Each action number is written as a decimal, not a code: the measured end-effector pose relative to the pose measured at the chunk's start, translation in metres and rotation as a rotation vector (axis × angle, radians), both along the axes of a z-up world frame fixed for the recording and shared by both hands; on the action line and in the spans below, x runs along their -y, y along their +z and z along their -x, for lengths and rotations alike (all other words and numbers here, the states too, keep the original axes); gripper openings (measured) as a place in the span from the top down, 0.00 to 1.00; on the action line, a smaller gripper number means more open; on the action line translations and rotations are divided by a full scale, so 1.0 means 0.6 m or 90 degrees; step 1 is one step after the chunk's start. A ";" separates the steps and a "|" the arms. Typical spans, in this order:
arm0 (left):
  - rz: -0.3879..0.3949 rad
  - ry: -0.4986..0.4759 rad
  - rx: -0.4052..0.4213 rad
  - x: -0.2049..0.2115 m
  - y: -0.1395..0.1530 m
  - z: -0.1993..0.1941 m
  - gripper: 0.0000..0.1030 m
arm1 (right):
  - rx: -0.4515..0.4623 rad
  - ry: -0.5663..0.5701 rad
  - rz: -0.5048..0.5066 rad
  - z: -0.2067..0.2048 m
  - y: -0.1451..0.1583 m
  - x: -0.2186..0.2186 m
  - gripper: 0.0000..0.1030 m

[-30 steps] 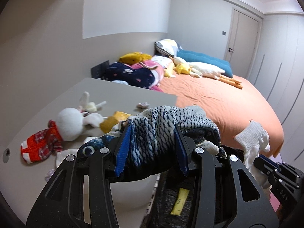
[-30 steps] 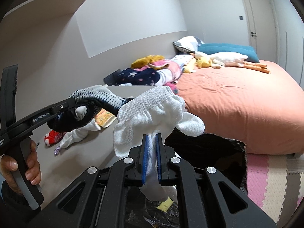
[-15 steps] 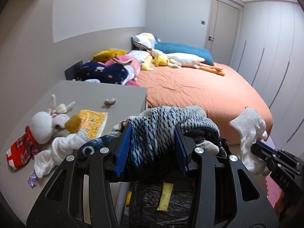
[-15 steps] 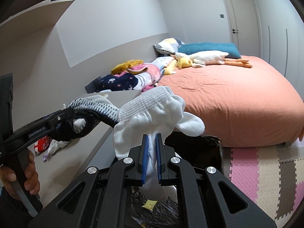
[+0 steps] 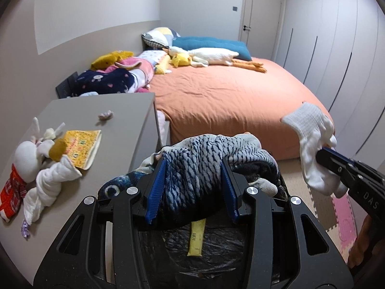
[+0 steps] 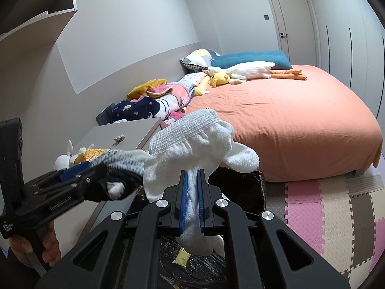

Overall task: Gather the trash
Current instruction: 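Carry fish and gloves over the trash bin and open both tools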

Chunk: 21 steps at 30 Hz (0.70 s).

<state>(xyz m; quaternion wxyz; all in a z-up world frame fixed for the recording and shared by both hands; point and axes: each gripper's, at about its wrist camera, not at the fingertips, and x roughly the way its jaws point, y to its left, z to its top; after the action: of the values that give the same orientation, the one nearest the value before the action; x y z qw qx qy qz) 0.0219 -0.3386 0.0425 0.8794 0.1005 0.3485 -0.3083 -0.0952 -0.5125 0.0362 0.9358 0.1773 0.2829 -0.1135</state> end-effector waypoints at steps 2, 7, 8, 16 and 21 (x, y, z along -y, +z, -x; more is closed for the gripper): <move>-0.008 -0.007 -0.006 0.001 -0.006 0.001 0.48 | -0.002 0.000 -0.001 -0.002 0.000 0.000 0.91; -0.017 0.009 0.019 -0.002 -0.013 0.006 0.05 | 0.016 -0.020 0.002 0.001 0.005 0.003 0.41; -0.020 0.011 0.026 -0.003 -0.013 0.008 0.05 | 0.022 -0.024 0.005 0.003 0.007 0.003 0.40; -0.027 0.018 0.023 -0.020 -0.016 0.007 0.05 | 0.031 -0.033 -0.023 0.006 0.001 0.014 0.39; -0.031 0.031 0.013 -0.032 -0.023 0.003 0.05 | 0.026 -0.018 -0.023 -0.004 -0.003 0.000 0.39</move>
<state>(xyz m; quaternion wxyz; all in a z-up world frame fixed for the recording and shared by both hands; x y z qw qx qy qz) 0.0203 -0.3191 0.0284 0.8876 0.1166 0.3490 -0.2769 -0.0928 -0.5127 0.0346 0.9362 0.2005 0.2635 -0.1182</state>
